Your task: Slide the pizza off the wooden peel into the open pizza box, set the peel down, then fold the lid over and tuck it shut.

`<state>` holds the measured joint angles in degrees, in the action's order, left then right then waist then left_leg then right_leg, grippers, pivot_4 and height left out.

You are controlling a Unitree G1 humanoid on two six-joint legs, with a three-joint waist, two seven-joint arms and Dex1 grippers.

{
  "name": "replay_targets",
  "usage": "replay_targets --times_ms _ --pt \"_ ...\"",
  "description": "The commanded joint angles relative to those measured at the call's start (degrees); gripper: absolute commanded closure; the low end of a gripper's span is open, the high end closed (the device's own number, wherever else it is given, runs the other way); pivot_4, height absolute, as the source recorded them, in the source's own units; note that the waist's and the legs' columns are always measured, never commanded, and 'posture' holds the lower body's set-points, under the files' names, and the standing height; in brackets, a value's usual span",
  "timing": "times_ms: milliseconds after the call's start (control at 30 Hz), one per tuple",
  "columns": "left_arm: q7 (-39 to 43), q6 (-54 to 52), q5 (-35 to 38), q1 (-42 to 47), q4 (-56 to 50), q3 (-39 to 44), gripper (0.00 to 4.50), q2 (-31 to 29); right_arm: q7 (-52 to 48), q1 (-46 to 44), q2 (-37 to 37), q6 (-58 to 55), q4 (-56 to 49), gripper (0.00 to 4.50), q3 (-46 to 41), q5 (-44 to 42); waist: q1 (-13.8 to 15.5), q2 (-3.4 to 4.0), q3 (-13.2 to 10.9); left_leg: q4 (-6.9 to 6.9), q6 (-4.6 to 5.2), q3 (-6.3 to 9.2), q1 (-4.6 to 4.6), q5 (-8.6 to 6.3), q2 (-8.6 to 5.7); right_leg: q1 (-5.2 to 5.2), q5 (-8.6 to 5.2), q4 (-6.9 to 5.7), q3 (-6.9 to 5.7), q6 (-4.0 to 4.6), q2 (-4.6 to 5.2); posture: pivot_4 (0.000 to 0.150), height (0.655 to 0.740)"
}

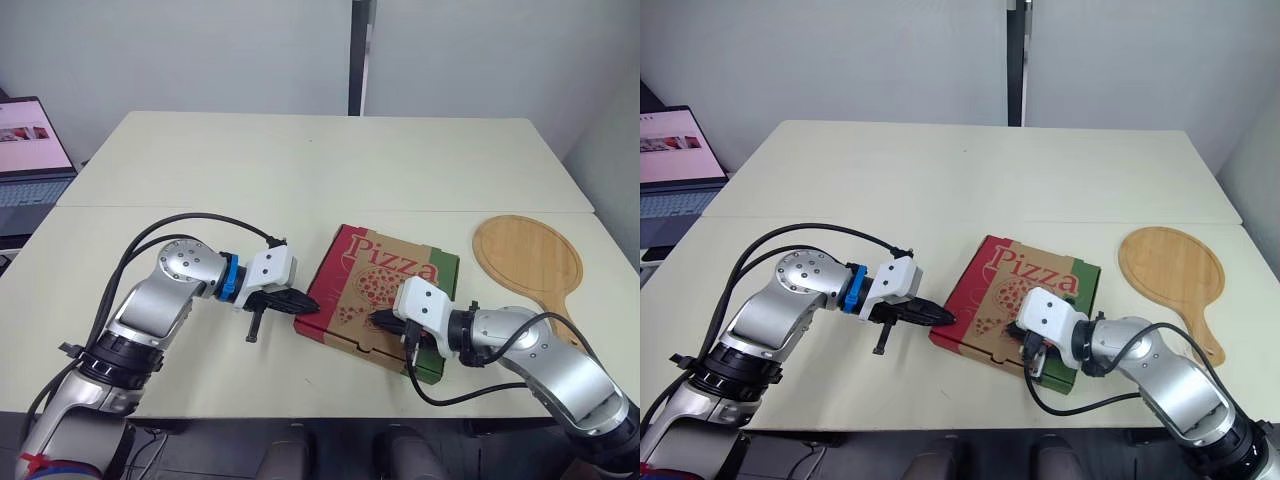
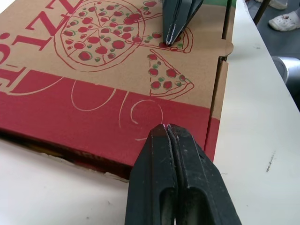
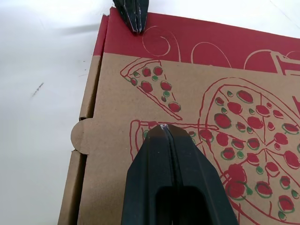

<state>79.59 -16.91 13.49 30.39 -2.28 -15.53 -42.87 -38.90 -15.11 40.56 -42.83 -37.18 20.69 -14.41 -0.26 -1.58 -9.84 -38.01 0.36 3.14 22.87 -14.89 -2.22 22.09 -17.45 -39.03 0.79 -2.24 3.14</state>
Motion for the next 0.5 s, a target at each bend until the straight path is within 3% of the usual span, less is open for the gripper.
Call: replay_targets --times_ms 33,233,500 --pt "-0.3 -0.3 -1.7 -0.4 -1.5 -2.0 4.50 0.1 -0.5 -0.2 -0.1 -0.2 1.2 4.48 2.5 1.9 0.0 0.00 0.0 0.00 0.00 0.00 0.00 0.00 0.00 0.00 0.00 0.00 0.00 0.00 0.00 0.150 0.7318" --pt "-0.9 -1.3 -5.2 -0.5 -1.4 -4.3 4.50 -0.8 -1.0 -0.3 -0.5 -0.3 1.4 4.48 2.5 2.6 0.0 0.04 0.2 0.00 0.00 0.00 -0.09 0.00 0.00 -0.08 0.00 0.00 0.00 0.00 -0.01 0.150 0.7318" --pt "-1.8 -2.2 -3.6 -0.1 -1.6 -2.6 4.50 0.2 -1.2 -0.2 -0.4 0.7 1.7 4.48 2.0 3.3 0.0 0.14 0.3 0.00 0.00 0.00 -0.15 0.00 0.00 -0.15 0.00 0.01 0.00 0.00 -0.01 0.150 0.7318"
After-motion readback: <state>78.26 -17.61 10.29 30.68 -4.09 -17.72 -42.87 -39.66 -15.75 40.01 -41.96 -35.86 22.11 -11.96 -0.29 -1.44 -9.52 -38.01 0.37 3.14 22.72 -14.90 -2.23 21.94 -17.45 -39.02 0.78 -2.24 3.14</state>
